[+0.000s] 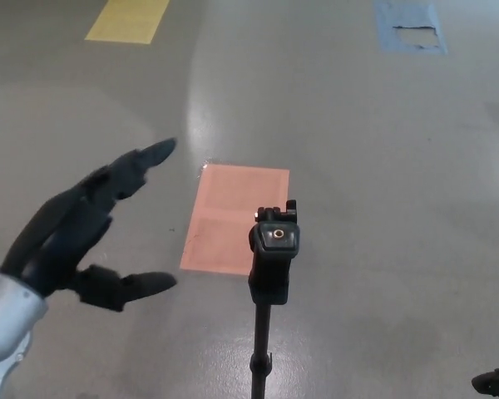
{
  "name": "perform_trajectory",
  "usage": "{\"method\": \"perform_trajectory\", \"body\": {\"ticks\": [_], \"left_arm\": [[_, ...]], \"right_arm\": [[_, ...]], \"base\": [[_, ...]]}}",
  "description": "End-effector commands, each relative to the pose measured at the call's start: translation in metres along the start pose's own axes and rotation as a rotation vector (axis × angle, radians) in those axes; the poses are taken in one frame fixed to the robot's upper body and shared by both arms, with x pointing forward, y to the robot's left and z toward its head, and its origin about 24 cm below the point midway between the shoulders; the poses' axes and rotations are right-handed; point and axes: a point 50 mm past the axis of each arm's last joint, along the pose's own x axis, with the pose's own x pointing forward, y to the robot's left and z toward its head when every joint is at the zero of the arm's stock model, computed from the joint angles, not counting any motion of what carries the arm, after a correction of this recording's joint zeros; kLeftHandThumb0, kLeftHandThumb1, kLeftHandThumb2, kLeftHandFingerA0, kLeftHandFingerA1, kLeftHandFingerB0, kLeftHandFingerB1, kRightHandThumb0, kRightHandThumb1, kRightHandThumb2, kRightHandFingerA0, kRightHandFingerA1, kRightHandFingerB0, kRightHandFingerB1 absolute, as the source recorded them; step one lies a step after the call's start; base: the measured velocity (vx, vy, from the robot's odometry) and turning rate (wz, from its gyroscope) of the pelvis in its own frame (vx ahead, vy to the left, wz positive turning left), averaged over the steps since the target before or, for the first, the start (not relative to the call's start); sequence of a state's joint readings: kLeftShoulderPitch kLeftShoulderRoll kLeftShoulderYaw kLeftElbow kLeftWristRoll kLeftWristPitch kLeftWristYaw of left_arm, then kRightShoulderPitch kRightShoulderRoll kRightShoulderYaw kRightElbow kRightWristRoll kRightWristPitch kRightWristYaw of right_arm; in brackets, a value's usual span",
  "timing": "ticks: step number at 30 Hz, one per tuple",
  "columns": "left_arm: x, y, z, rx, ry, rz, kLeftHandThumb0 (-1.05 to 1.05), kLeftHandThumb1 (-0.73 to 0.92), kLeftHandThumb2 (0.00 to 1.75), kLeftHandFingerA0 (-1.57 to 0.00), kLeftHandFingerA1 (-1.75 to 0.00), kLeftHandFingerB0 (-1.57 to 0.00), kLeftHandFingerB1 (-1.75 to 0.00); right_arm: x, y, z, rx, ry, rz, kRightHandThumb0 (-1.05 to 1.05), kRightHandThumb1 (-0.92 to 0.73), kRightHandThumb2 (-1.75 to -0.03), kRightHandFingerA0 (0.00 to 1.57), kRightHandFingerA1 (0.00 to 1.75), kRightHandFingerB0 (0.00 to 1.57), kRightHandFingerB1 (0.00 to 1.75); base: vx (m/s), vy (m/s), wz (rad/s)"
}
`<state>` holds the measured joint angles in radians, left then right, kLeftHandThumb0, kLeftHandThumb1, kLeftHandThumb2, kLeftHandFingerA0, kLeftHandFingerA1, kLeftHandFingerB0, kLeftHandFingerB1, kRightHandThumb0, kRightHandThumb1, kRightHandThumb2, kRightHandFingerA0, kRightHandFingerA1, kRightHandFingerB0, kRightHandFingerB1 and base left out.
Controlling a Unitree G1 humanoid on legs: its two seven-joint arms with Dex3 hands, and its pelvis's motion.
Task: The robot uses its left hand to grab the top of a phone stand kept on the floor and rotates it anti-clockwise
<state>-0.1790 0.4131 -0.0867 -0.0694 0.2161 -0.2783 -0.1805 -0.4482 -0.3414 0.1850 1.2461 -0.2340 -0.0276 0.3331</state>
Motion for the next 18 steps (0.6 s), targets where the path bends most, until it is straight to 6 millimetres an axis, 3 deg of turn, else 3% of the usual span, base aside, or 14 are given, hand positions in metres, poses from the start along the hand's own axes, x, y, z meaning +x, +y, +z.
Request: {"method": "perform_trajectory", "body": {"ticks": [1,9,10,12,13,14,16,17,18], "left_arm": [[-0.003,0.006,0.094,0.135,-0.386,-0.062,-0.36,0.3,0.66,-0.06,-0.25,0.0,-0.19],[0.003,0.005,0.114,0.173,-0.425,-0.062,-0.41,0.32,0.64,-0.11,-0.24,0.0,-0.16],[0.004,0.003,0.114,0.173,-0.427,-0.066,-0.41,0.31,0.64,-0.08,-0.26,0.0,-0.16],[0.004,0.002,0.115,0.172,-0.428,-0.069,-0.41,0.31,0.64,-0.08,-0.26,0.0,-0.16],[0.006,0.0,0.117,0.173,-0.429,-0.076,-0.43,0.32,0.64,-0.06,-0.29,0.0,-0.16],[0.007,-0.002,0.118,0.178,-0.429,-0.077,-0.43,0.31,0.65,-0.08,-0.31,0.0,-0.19],[0.007,-0.003,0.119,0.185,-0.429,-0.077,-0.43,0.31,0.65,-0.08,-0.31,0.0,-0.19],[0.008,-0.004,0.119,0.19,-0.426,-0.081,-0.46,0.32,0.65,-0.06,-0.28,0.0,-0.19],[0.01,-0.006,0.119,0.197,-0.419,-0.088,-0.45,0.32,0.65,-0.09,-0.27,0.0,-0.2]], "right_arm": [[-0.006,-0.016,-0.003,-0.036,0.011,-0.015,-0.47,-0.64,-0.82,0.29,0.49,0.06,0.31],[-0.005,-0.016,-0.001,-0.047,0.015,-0.014,-0.47,-0.64,-0.82,0.29,0.48,0.07,0.32],[-0.005,-0.016,-0.001,-0.044,0.015,-0.013,-0.4,-0.77,-0.65,0.36,0.41,0.11,0.24],[-0.005,-0.016,-0.001,-0.041,0.015,-0.013,-0.4,-0.77,-0.65,0.36,0.41,0.11,0.24],[-0.005,-0.016,-0.002,-0.035,0.015,-0.011,-0.4,-0.78,-0.65,0.36,0.41,0.11,0.24],[-0.005,-0.016,-0.001,-0.037,0.014,-0.012,-0.47,-0.66,-0.79,0.3,0.48,0.08,0.33],[-0.005,-0.017,-0.001,-0.041,0.013,-0.012,-0.47,-0.66,-0.79,0.3,0.48,0.08,0.33],[-0.005,-0.017,0.0,-0.038,0.011,-0.011,-0.39,-0.78,-0.65,0.34,0.41,0.11,0.24],[-0.005,-0.017,0.001,-0.034,0.011,-0.009,-0.47,-0.65,-0.82,0.28,0.48,0.06,0.31]], "base": [[0.0,0.0,0.0],[0.0,0.0,0.0],[0.0,0.0,0.0],[0.0,0.0,0.0],[0.0,0.0,0.0],[0.0,0.0,0.0],[0.0,0.0,0.0],[0.0,0.0,0.0],[0.0,0.0,0.0]]}}
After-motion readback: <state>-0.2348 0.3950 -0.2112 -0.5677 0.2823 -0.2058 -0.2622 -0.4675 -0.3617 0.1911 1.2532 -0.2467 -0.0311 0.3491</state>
